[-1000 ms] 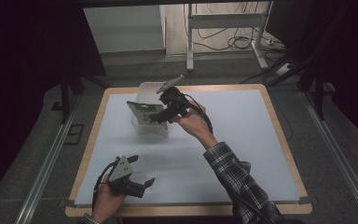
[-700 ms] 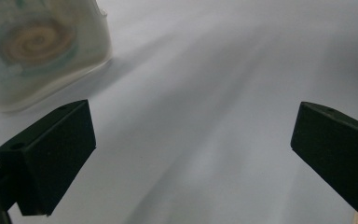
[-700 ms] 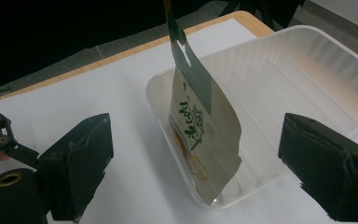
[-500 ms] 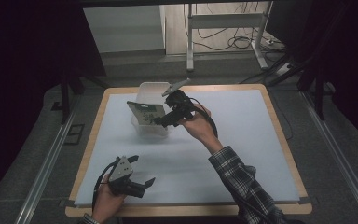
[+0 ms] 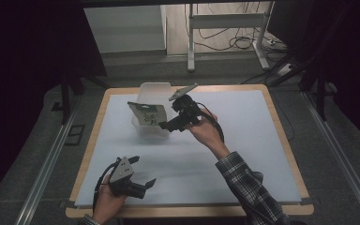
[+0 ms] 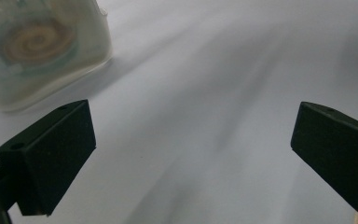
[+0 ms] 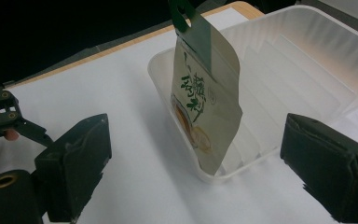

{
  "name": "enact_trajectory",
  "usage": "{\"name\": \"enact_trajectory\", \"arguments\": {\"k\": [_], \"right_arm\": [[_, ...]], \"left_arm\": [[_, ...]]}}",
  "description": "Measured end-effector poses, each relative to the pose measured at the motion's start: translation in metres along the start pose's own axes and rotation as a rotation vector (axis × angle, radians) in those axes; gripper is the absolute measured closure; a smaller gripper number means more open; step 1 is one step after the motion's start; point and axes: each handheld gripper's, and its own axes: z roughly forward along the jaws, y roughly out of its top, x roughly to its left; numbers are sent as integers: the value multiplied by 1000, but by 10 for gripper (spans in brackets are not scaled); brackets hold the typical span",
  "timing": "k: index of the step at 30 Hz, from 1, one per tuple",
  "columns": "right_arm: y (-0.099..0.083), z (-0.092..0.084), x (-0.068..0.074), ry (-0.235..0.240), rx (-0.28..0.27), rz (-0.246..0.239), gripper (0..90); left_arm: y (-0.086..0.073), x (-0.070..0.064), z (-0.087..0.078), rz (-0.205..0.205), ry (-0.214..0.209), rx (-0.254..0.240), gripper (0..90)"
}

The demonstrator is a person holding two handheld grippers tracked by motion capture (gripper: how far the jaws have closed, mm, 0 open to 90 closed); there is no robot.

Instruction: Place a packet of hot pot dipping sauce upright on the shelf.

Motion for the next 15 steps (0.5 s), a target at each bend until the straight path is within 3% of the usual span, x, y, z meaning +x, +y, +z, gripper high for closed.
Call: {"name": "enact_trajectory", "arguments": {"k": [15], "right_arm": [[-15,-21,-5,0,-29,40,72]], "left_arm": [[0,0,0,3,-1,1,0]]}}
